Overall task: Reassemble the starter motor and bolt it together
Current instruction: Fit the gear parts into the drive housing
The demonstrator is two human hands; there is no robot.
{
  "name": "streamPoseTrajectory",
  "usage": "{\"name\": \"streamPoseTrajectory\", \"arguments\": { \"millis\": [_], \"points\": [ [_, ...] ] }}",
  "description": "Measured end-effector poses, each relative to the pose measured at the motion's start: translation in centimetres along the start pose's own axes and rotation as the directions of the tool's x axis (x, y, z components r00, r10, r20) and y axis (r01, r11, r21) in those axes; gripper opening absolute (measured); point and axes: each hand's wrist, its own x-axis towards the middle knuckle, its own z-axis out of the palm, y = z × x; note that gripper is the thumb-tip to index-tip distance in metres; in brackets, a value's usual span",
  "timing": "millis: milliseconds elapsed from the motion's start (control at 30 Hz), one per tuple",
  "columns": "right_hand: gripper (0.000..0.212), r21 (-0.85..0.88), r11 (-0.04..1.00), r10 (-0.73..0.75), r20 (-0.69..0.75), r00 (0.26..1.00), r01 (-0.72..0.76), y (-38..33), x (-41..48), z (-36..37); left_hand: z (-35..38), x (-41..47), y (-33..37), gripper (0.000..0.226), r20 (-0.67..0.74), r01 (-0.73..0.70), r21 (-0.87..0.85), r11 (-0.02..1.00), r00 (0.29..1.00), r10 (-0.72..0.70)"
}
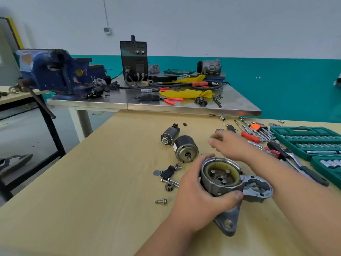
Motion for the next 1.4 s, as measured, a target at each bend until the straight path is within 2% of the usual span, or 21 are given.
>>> {"name": "streamPoseTrajectory", "arguments": {
  "millis": [100,167,233,267,333,400,533,567,767,900,1033,1133,1200,1267,1333,1400],
  "points": [
    [0.061,-0.001,1.0,0.005,0.175,0.985,-0.005,-4.4,1.8,0.1,-1.0,-0.3,-0.4,0.066,-0.09,-0.029,0.02,0.999,0.995,0.031],
    [0.079,-0.18,0.984,0.062,0.3,0.952,-0.007,-6.5,2.4,1.2,-2.2,-0.4,-0.5,0.064,-0.143,-0.045,0.042,0.998,0.988,0.05],
    [0.08,-0.317,0.948,0.124,0.366,0.922,-0.002,-7.4,2.6,2.8,-3.4,-0.4,-0.7,0.06,-0.182,-0.045,0.044,0.998,0.982,0.052],
    [0.071,-0.322,0.947,0.127,0.358,0.925,-0.005,-7.5,2.8,3.5,-3.7,-0.3,-0.7,0.06,-0.196,-0.038,0.042,0.998,0.98,0.045],
    [0.05,-0.232,0.972,0.099,0.3,0.949,-0.028,-7.4,2.9,4.3,-4.0,-0.4,-0.9,0.064,-0.194,-0.018,0.046,0.999,0.981,0.027],
    [0.044,-0.093,0.995,0.065,0.231,0.971,-0.044,-6.6,2.9,4.6,-3.9,-0.4,-1.1,0.069,-0.164,-0.003,0.05,0.999,0.986,0.011],
    [0.085,-0.063,0.995,-0.077,0.081,0.994,0.082,-4.5,0.9,4.2,-4.0,-0.3,-1.3,0.067,-0.134,-0.014,0.062,0.998,0.991,0.022],
    [0.089,-0.038,0.992,-0.119,0.036,0.992,0.12,-4.0,0.4,4.0,-4.0,-0.2,-1.3,0.066,-0.128,-0.015,0.065,0.998,0.992,0.024],
    [0.088,0.165,0.94,-0.244,-0.28,0.929,0.297,-1.8,-2.9,1.9,-3.7,-0.3,-1.3,0.069,-0.115,0.005,0.026,1.0,0.993,-0.002],
    [0.095,0.167,0.912,-0.282,-0.406,0.869,0.374,-1.0,-5.5,0.8,-3.6,-0.3,-1.4,0.074,-0.116,0.011,0.014,1.0,0.993,-0.009],
    [0.094,0.26,0.887,-0.225,-0.476,0.85,0.381,-0.3,-7.3,0.5,-3.5,-0.3,-1.4,0.075,-0.128,0.027,0.003,1.0,0.991,-0.026],
    [0.08,0.432,0.844,-0.11,-0.442,0.89,0.318,-0.2,-7.9,0.2,-3.4,-0.4,-1.2,0.074,-0.144,0.03,0.014,0.999,0.989,-0.027],
    [0.064,0.545,0.789,-0.041,-0.416,0.908,0.285,-0.1,-8.0,0.0,-3.4,-0.4,-1.2,0.072,-0.156,0.029,0.026,0.999,0.988,-0.025],
    [0.055,0.699,0.672,0.042,-0.362,0.931,0.242,0.0,-7.8,-0.2,-3.4,-0.5,-1.1,0.073,-0.165,0.027,0.031,0.999,0.986,-0.021],
    [0.061,0.904,0.405,0.143,-0.206,0.968,0.133,-0.3,-7.5,-0.2,-3.4,-0.5,-1.0,0.072,-0.167,0.025,0.036,0.999,0.986,-0.019],
    [0.056,0.988,0.153,0.204,-0.015,0.979,-0.016,-0.9,-7.5,-0.5,-3.3,-0.5,-0.9,0.07,-0.167,0.026,0.035,0.999,0.986,-0.019]
  ]
}}
